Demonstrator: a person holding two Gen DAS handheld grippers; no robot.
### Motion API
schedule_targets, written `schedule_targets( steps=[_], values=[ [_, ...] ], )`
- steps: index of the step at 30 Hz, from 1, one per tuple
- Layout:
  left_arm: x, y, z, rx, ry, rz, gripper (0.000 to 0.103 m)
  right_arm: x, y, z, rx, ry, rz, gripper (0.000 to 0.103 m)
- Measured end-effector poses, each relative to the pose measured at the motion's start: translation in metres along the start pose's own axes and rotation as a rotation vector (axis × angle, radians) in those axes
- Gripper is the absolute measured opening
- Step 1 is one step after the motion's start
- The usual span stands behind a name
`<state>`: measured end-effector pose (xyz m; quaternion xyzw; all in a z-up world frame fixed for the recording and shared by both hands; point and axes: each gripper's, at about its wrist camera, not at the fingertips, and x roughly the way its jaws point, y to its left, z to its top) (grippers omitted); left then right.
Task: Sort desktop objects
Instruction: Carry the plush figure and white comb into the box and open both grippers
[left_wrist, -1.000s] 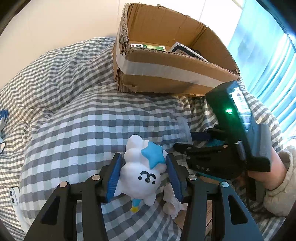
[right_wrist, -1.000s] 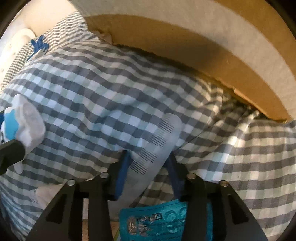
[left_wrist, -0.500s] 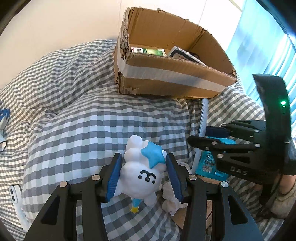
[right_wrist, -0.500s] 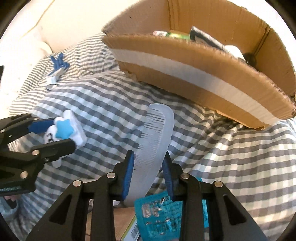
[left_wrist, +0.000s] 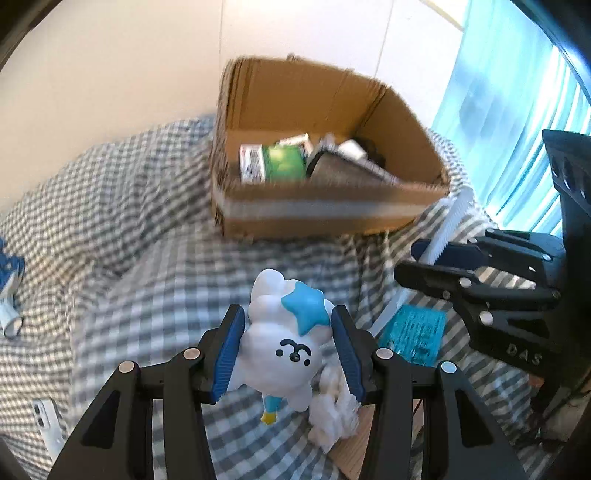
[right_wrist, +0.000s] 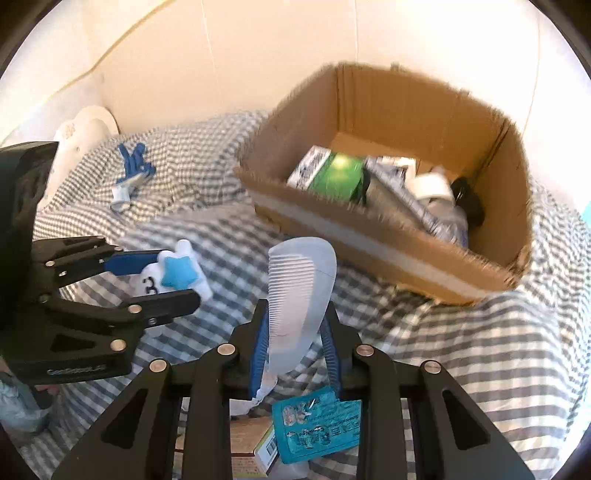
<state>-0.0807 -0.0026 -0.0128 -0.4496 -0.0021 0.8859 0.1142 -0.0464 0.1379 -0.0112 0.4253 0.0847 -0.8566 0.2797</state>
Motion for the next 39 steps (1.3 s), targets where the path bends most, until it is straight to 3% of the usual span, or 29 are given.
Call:
schedule_targets(
  steps=[14, 20, 34, 37, 38, 39],
  values=[
    [-0.018, -0.016, 0.11, 0.031, -0.199, 0.006, 0.05, -0.068, -0.021, 0.078, -0.079, -0.182, -0.049, 0.026],
    [0.007, -0.021, 0.147, 0.041, -0.212, 0.016, 0.05, -0.071, -0.052, 0.11, -0.059, -0.22, -0.077, 0.026],
    [0.115, -0.008, 0.203, 0.011, -0.14, 0.008, 0.05, 0.043, -0.14, 0.143, 0.051, -0.058, -0.108, 0.027],
    [0.125, -0.01, 0.207, 0.039, -0.149, 0.058, 0.06, 0.064, -0.147, 0.142, 0.06, -0.047, -0.105, 0.027],
    [0.126, -0.012, 0.208, 0.054, -0.146, 0.056, 0.073, 0.069, -0.149, 0.143, 0.061, -0.049, -0.099, 0.027],
    [0.127, -0.015, 0.209, 0.075, -0.141, 0.058, 0.093, 0.071, -0.15, 0.143, 0.061, -0.05, -0.093, 0.029]
  ],
)
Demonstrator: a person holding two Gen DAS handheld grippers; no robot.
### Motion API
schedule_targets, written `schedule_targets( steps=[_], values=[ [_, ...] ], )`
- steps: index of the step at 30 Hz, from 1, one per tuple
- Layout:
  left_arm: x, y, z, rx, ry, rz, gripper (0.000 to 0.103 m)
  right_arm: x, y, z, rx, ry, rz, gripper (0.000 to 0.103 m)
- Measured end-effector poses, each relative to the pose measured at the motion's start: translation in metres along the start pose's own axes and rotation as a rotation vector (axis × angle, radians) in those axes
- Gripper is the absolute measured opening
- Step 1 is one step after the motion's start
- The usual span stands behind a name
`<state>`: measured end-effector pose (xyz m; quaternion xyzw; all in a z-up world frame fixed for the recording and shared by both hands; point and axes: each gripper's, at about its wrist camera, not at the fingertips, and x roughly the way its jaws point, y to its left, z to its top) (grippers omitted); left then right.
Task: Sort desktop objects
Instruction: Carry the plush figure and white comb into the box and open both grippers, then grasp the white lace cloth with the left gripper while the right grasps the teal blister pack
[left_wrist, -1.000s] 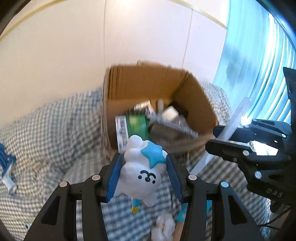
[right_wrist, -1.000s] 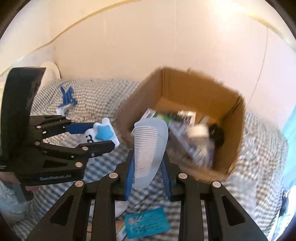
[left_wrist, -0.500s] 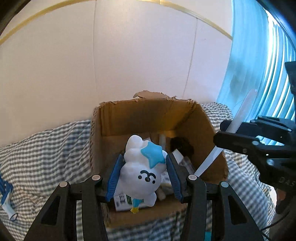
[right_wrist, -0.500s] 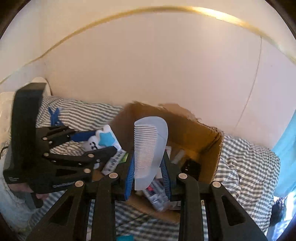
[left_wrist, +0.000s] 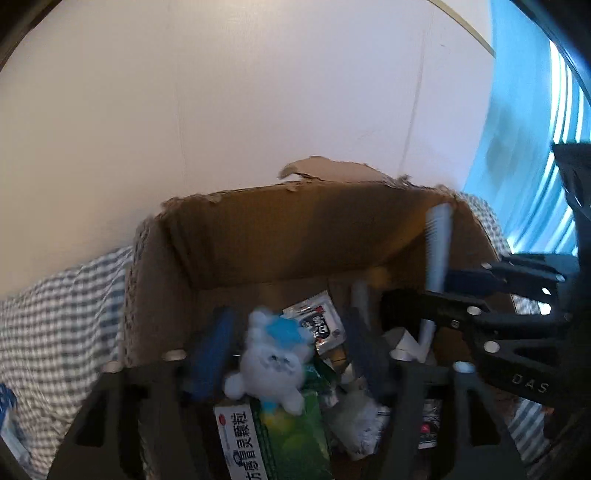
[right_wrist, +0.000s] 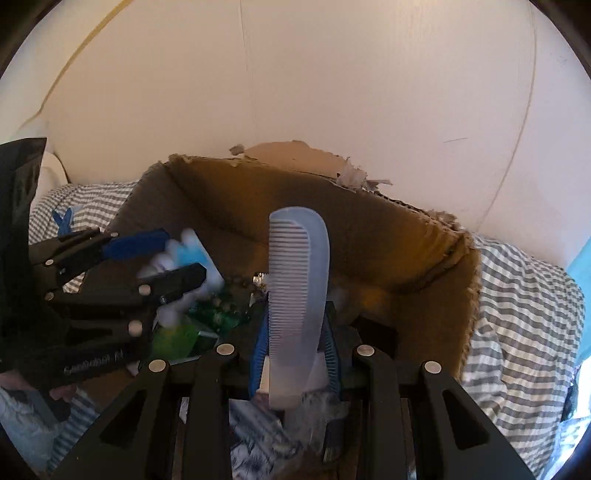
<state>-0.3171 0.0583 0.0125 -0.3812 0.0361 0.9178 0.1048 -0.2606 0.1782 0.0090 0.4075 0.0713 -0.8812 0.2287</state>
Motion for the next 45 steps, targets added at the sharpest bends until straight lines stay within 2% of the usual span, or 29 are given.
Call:
schedule_targets(
  steps=[2, 4, 5, 11, 15, 18, 21, 24, 29, 32, 34, 39, 41, 45],
  values=[
    [-0.003, -0.003, 0.001, 0.018, -0.03, 0.038, 0.099, -0.003, -0.002, -0.001, 0.007, -0.019, -0.018, 0.04],
    [-0.009, -0.005, 0.001, 0.033, -0.037, 0.039, 0.099, -0.012, -0.007, 0.0, 0.026, -0.045, -0.037, 0.051],
    [-0.013, -0.005, 0.0, 0.035, -0.038, 0.041, 0.099, -0.018, -0.01, -0.001, 0.041, -0.062, -0.037, 0.054],
    [-0.059, 0.001, -0.013, 0.01, -0.067, 0.06, 0.099, -0.08, -0.012, -0.019, 0.072, -0.126, -0.068, 0.054],
    [-0.091, 0.002, -0.04, -0.002, -0.069, 0.103, 0.103, -0.113, 0.004, -0.04, 0.044, -0.132, -0.07, 0.058],
    [-0.111, 0.001, -0.07, -0.012, -0.05, 0.089, 0.103, -0.135, 0.025, -0.055, -0.007, -0.108, -0.055, 0.058],
    [-0.124, -0.003, -0.107, -0.031, 0.009, 0.069, 0.103, -0.146, 0.044, -0.078, -0.046, -0.072, -0.042, 0.058],
    [-0.123, -0.011, -0.145, -0.05, 0.082, 0.038, 0.103, -0.148, 0.056, -0.105, -0.048, -0.029, -0.015, 0.063],
    [-0.109, -0.024, -0.201, -0.053, 0.241, -0.015, 0.103, -0.134, 0.075, -0.15, -0.02, 0.047, 0.045, 0.063],
    [-0.099, -0.034, -0.229, -0.06, 0.308, -0.057, 0.103, -0.126, 0.084, -0.171, 0.002, 0.103, 0.079, 0.063],
    [-0.096, -0.039, -0.237, -0.041, 0.333, -0.054, 0.103, -0.119, 0.093, -0.19, 0.017, 0.144, 0.101, 0.063],
    [-0.075, -0.047, -0.253, 0.015, 0.411, -0.027, 0.078, -0.103, 0.093, -0.226, 0.093, 0.242, 0.118, 0.063],
    [-0.066, -0.056, -0.26, 0.044, 0.436, -0.055, 0.075, -0.096, 0.093, -0.24, 0.108, 0.28, 0.083, 0.063],
    [-0.06, -0.065, -0.267, 0.061, 0.462, -0.134, 0.075, -0.092, 0.101, -0.244, 0.09, 0.293, 0.065, 0.063]
  ],
)
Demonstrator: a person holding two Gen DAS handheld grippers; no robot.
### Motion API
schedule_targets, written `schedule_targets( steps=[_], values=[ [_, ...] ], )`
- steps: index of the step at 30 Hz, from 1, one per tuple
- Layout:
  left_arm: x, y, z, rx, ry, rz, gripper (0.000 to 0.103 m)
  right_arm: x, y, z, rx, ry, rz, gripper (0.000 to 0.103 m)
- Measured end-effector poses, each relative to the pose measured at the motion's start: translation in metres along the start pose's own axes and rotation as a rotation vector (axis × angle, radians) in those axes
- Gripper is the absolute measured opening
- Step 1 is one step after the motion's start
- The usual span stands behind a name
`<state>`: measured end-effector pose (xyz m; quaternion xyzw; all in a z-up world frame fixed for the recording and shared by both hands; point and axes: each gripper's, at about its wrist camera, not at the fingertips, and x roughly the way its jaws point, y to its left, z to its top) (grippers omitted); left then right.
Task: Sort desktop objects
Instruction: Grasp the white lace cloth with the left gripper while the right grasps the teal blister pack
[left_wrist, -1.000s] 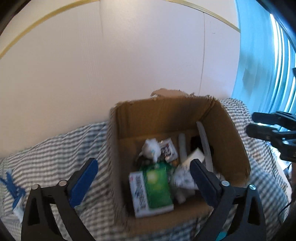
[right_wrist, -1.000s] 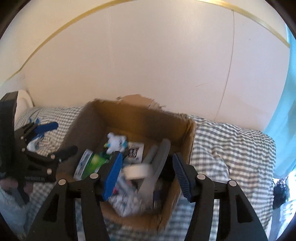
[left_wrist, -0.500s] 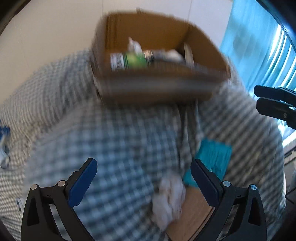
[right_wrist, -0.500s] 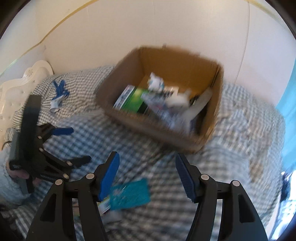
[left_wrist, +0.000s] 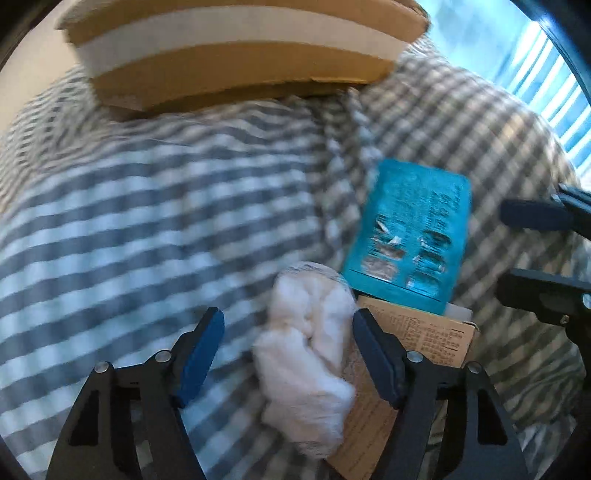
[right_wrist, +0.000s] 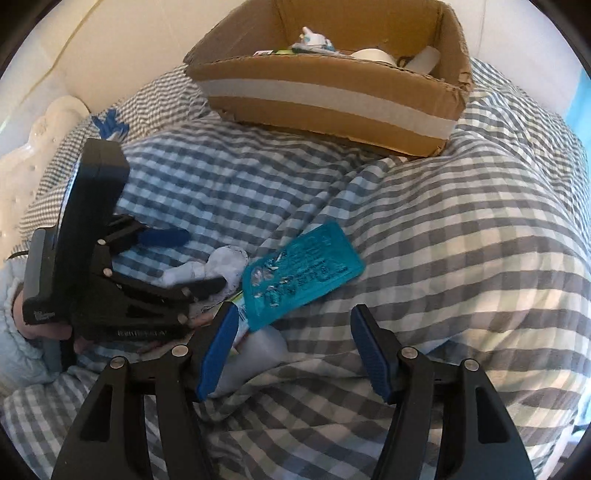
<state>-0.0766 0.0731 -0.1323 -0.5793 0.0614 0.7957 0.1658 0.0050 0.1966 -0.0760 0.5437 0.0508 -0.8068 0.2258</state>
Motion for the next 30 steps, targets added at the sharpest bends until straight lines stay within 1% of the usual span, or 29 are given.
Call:
schedule_targets(
  steps=[2, 4, 5, 6, 7, 8, 9, 10, 11, 14, 15, 18, 19, 22, 23, 24, 25, 26, 30],
  values=[
    [0.005, 0.005, -0.001, -0.018, 0.013, -0.024, 0.075, 0.003, -0.001, 0.006, 0.007, 0.007, 0.017, 0.063],
    [0.005, 0.009, -0.002, -0.037, 0.015, -0.044, 0.069, 0.013, -0.003, 0.008, 0.023, 0.024, 0.018, 0.063],
    [0.004, 0.009, -0.003, -0.037, 0.013, -0.078, 0.051, 0.019, -0.004, 0.009, 0.028, 0.036, 0.007, 0.063],
    [0.003, 0.01, -0.005, -0.046, 0.014, -0.108, 0.036, 0.023, -0.003, 0.009, 0.03, 0.043, 0.002, 0.063],
    [0.002, 0.011, -0.005, -0.052, 0.012, -0.111, 0.033, 0.025, -0.003, 0.009, 0.03, 0.048, -0.002, 0.063],
    [-0.001, 0.012, -0.006, -0.056, 0.0, -0.091, 0.027, 0.027, -0.002, 0.01, 0.031, 0.054, 0.0, 0.063],
    [-0.007, 0.013, -0.006, -0.059, -0.03, -0.054, 0.014, 0.029, -0.002, 0.012, 0.035, 0.057, -0.001, 0.063],
    [-0.013, 0.014, -0.006, -0.057, -0.05, -0.03, 0.012, 0.029, -0.003, 0.012, 0.037, 0.061, -0.003, 0.063],
    [-0.02, 0.015, -0.006, -0.057, -0.075, -0.015, 0.012, 0.031, -0.003, 0.013, 0.038, 0.066, -0.007, 0.063],
    [-0.038, 0.022, -0.007, -0.09, -0.13, -0.024, 0.012, 0.041, -0.001, 0.017, 0.031, 0.085, -0.024, 0.063],
    [-0.042, 0.022, -0.007, -0.096, -0.142, -0.018, 0.012, 0.044, -0.001, 0.019, 0.027, 0.093, -0.035, 0.063],
    [-0.052, 0.029, -0.009, -0.114, -0.166, 0.003, 0.012, 0.052, 0.001, 0.023, 0.027, 0.104, -0.025, 0.063],
    [-0.053, 0.034, -0.003, -0.122, -0.169, 0.002, 0.012, 0.053, 0.001, 0.025, 0.031, 0.099, -0.016, 0.063],
    [-0.057, 0.044, -0.007, -0.14, -0.167, 0.006, 0.012, 0.05, 0.004, 0.031, 0.027, 0.054, 0.038, 0.062],
    [-0.054, 0.041, -0.008, -0.142, -0.164, 0.009, 0.012, 0.048, 0.006, 0.033, 0.023, 0.041, 0.053, 0.061],
    [-0.049, 0.043, 0.001, -0.143, -0.159, 0.015, 0.012, 0.049, 0.007, 0.035, 0.019, 0.038, 0.061, 0.059],
    [-0.049, 0.043, 0.002, -0.144, -0.159, 0.021, 0.012, 0.049, 0.007, 0.037, 0.02, 0.038, 0.067, 0.052],
    [-0.048, 0.043, 0.005, -0.144, -0.158, 0.023, 0.012, 0.052, 0.008, 0.039, 0.021, 0.042, 0.077, 0.049],
    [-0.043, 0.042, 0.007, -0.143, -0.154, 0.025, 0.012, 0.065, 0.011, 0.046, 0.028, 0.064, 0.092, 0.049]
  ],
)
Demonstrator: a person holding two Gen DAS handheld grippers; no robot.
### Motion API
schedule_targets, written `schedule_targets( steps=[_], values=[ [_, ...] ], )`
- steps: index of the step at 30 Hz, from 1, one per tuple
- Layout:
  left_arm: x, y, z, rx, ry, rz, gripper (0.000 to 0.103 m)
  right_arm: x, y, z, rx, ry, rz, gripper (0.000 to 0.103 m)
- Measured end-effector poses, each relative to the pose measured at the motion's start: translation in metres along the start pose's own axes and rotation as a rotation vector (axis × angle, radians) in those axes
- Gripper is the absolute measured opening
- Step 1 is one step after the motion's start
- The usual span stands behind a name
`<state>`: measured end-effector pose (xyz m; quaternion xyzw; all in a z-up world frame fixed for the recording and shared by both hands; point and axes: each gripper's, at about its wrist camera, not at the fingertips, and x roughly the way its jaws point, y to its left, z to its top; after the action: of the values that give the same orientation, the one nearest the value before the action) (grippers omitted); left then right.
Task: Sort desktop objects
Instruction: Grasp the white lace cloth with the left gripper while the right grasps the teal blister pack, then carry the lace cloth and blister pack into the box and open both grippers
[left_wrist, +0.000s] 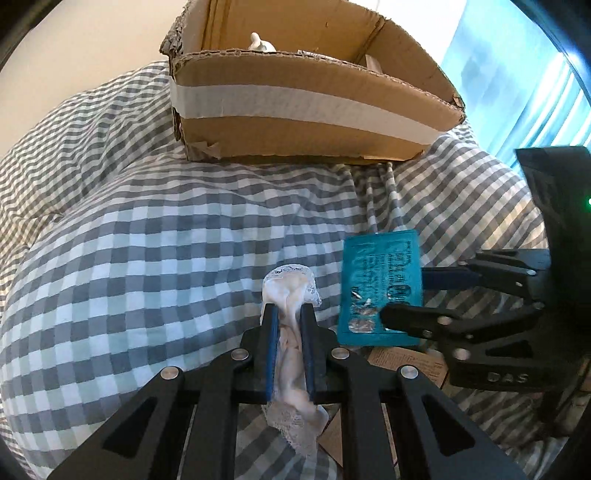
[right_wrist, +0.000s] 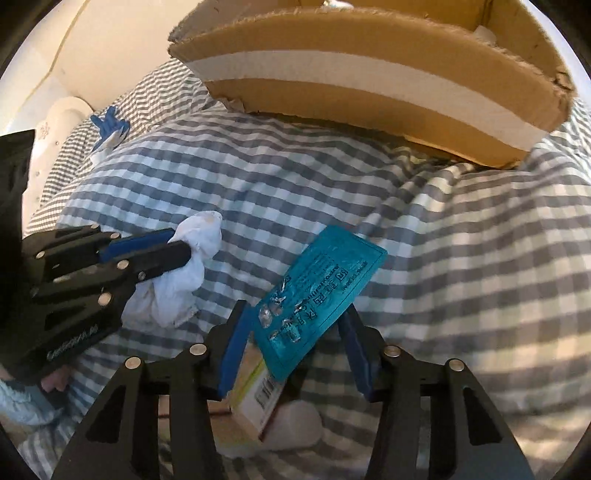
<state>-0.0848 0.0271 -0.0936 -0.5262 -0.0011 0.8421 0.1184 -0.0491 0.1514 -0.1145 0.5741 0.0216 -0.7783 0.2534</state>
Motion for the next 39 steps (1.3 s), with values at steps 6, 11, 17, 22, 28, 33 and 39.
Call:
schedule_targets(
  steps=[6, 11, 17, 22, 28, 33, 39],
  values=[
    [0.002, 0.003, -0.002, -0.005, 0.012, 0.009, 0.012, 0.014, 0.0, 0.009, 0.011, -0.004, 0.029, 0.02],
    [0.002, 0.006, -0.003, -0.02, 0.021, 0.012, 0.012, 0.0, 0.012, 0.006, -0.032, -0.046, 0.035, 0.01],
    [-0.014, 0.007, -0.001, -0.019, -0.015, 0.023, 0.012, -0.027, 0.021, 0.003, -0.063, -0.099, 0.019, 0.008],
    [-0.035, 0.007, 0.009, -0.015, -0.069, 0.033, 0.012, -0.058, 0.019, 0.007, -0.035, -0.183, 0.012, 0.008],
    [-0.057, 0.001, 0.035, 0.013, -0.138, 0.04, 0.012, -0.1, 0.011, 0.017, -0.038, -0.264, -0.009, 0.008],
    [-0.077, -0.009, 0.066, 0.053, -0.203, 0.03, 0.012, -0.132, 0.008, 0.034, -0.06, -0.335, -0.048, 0.008],
    [-0.092, -0.014, 0.106, 0.068, -0.272, 0.017, 0.012, -0.164, -0.002, 0.062, -0.087, -0.417, -0.081, 0.008]
  ],
)
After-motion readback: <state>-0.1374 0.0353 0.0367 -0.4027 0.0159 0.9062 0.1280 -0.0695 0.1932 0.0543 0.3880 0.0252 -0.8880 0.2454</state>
